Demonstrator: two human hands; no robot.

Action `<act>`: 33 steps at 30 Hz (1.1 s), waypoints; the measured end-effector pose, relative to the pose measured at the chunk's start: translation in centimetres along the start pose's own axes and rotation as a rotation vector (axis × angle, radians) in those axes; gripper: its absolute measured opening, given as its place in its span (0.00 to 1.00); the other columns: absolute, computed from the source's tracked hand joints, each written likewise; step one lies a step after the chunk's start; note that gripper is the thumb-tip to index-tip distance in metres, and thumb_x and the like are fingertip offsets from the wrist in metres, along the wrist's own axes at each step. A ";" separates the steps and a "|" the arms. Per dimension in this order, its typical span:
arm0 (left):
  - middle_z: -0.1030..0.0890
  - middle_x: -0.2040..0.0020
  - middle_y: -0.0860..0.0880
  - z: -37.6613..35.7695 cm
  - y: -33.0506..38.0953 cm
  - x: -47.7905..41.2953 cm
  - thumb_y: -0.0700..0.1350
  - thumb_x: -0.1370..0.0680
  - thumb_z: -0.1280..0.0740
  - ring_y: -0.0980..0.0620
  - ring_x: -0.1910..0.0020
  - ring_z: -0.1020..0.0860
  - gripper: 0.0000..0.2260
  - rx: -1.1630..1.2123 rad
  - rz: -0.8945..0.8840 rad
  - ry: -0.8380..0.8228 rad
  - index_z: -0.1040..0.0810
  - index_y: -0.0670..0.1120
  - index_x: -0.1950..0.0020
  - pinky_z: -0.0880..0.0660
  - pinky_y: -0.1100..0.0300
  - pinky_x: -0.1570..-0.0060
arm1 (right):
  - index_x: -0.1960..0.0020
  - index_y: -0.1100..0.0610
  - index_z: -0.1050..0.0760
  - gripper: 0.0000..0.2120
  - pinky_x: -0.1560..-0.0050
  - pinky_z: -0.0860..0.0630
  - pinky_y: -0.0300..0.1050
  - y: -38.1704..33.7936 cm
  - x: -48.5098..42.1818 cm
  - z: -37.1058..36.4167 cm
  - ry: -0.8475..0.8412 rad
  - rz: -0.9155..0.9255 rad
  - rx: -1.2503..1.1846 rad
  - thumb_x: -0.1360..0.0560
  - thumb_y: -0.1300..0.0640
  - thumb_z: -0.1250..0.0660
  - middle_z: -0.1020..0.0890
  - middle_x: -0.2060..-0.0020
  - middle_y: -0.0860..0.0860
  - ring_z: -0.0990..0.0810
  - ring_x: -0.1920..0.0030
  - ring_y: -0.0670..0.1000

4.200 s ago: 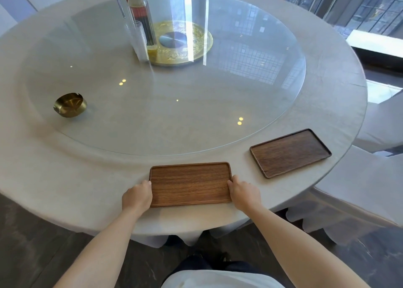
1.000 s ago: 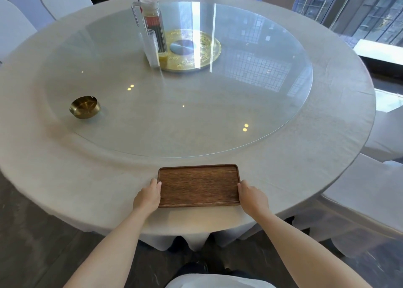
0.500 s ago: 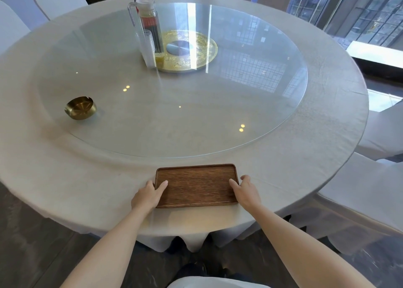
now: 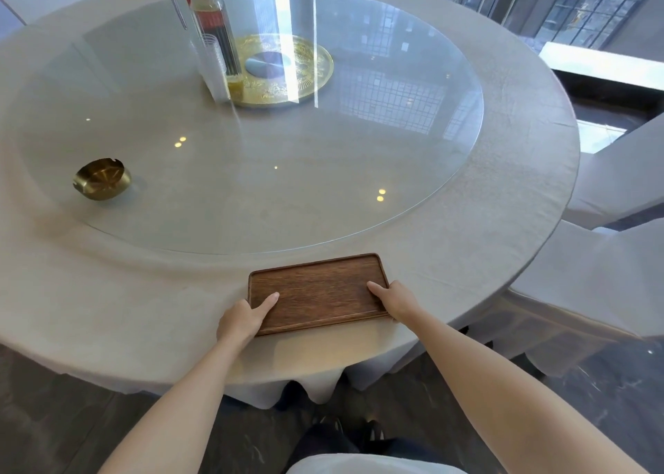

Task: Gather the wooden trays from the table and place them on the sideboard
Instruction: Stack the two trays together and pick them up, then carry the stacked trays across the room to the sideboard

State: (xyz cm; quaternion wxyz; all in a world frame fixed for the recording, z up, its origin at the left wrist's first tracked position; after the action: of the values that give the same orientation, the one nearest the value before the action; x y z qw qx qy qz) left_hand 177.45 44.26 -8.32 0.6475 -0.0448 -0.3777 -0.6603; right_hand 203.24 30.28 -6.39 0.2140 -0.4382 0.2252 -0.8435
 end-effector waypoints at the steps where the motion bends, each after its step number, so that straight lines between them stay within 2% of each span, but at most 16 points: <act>1: 0.21 0.56 0.45 0.0 0.1 0.1 0.67 0.29 0.39 0.44 0.56 0.23 0.28 -0.008 -0.010 -0.004 0.24 0.41 0.54 0.30 0.55 0.57 | 0.62 0.56 0.32 0.18 0.66 0.29 0.41 0.3 0.2 0.0 0.008 -0.004 -0.028 0.24 0.43 0.40 0.26 0.65 0.51 0.26 0.65 0.50; 3: 0.21 0.57 0.46 -0.1 0.6 0.2 0.67 0.28 0.40 0.44 0.57 0.24 0.28 -0.037 -0.033 -0.007 0.25 0.41 0.55 0.30 0.55 0.58 | 0.63 0.54 0.35 0.17 0.72 0.32 0.39 1.0 0.6 0.1 0.037 -0.007 -0.071 0.24 0.43 0.40 0.27 0.66 0.49 0.28 0.67 0.47; 7: 0.22 0.59 0.46 -0.4 2.9 0.7 0.68 0.29 0.39 0.44 0.58 0.25 0.27 -0.075 -0.085 0.005 0.26 0.42 0.59 0.32 0.55 0.59 | 0.61 0.54 0.35 0.16 0.74 0.31 0.39 2.8 1.4 1.5 0.105 -0.008 -0.144 0.25 0.42 0.40 0.25 0.63 0.51 0.26 0.68 0.49; 12: 0.20 0.58 0.45 -2.3 8.6 1.9 0.68 0.30 0.38 0.43 0.55 0.23 0.28 -0.098 -0.201 -0.024 0.26 0.41 0.60 0.30 0.54 0.58 | 0.45 0.61 0.32 0.23 0.64 0.28 0.43 6.5 2.9 5.7 0.218 -0.051 -0.279 0.25 0.41 0.39 0.22 0.53 0.55 0.23 0.57 0.53; 15: 0.20 0.58 0.45 -4.6 13.4 3.5 0.68 0.31 0.37 0.42 0.54 0.23 0.29 -0.101 -0.290 -0.055 0.24 0.40 0.57 0.30 0.54 0.58 | 0.41 0.62 0.33 0.25 0.69 0.30 0.40 9.7 4.4 9.3 0.293 -0.071 -0.372 0.25 0.41 0.39 0.23 0.53 0.55 0.25 0.61 0.51; 18: 0.20 0.57 0.45 -7.7 18.4 6.1 0.68 0.31 0.37 0.44 0.55 0.24 0.29 -0.122 -0.372 -0.081 0.24 0.41 0.56 0.31 0.55 0.59 | 0.41 0.61 0.33 0.24 0.72 0.30 0.39 13.6 6.1 13.5 0.381 -0.091 -0.433 0.25 0.42 0.40 0.24 0.55 0.54 0.27 0.65 0.49; 24: 0.20 0.57 0.46 -16.2 28.3 14.0 0.68 0.31 0.37 0.44 0.55 0.23 0.28 -0.162 -0.548 -0.146 0.23 0.42 0.55 0.29 0.54 0.58 | 0.44 0.61 0.32 0.21 0.55 0.28 0.47 23.3 11.2 22.5 0.594 -0.118 -0.527 0.24 0.43 0.39 0.24 0.53 0.54 0.25 0.55 0.53; 29: 0.22 0.57 0.46 -25.4 36.1 22.2 0.69 0.31 0.37 0.45 0.57 0.25 0.27 -0.200 -0.724 -0.211 0.25 0.43 0.56 0.30 0.54 0.56 | 0.44 0.64 0.31 0.22 0.51 0.28 0.49 33.2 17.0 30.3 0.778 -0.159 -0.598 0.24 0.45 0.38 0.24 0.52 0.55 0.25 0.52 0.54; 33: 0.20 0.58 0.46 -32.5 42.2 29.2 0.69 0.32 0.36 0.44 0.54 0.23 0.28 -0.224 -0.838 -0.310 0.23 0.43 0.57 0.27 0.53 0.52 | 0.48 0.64 0.31 0.20 0.51 0.31 0.47 40.9 21.8 36.1 0.904 -0.197 -0.671 0.25 0.46 0.37 0.24 0.50 0.57 0.26 0.50 0.56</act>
State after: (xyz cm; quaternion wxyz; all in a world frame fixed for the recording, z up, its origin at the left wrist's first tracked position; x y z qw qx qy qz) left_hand 224.38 7.37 3.23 0.2515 -0.0561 -0.3819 -0.8875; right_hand 228.71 -21.81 3.03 -0.1343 -0.0965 0.5080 -0.8453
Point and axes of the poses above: each hand's wrist, its own x-axis away from the middle knuckle, its own z-axis out of the back of the hand, y = z × x, the point moved 3 cm from there along -x, towards the middle knuckle
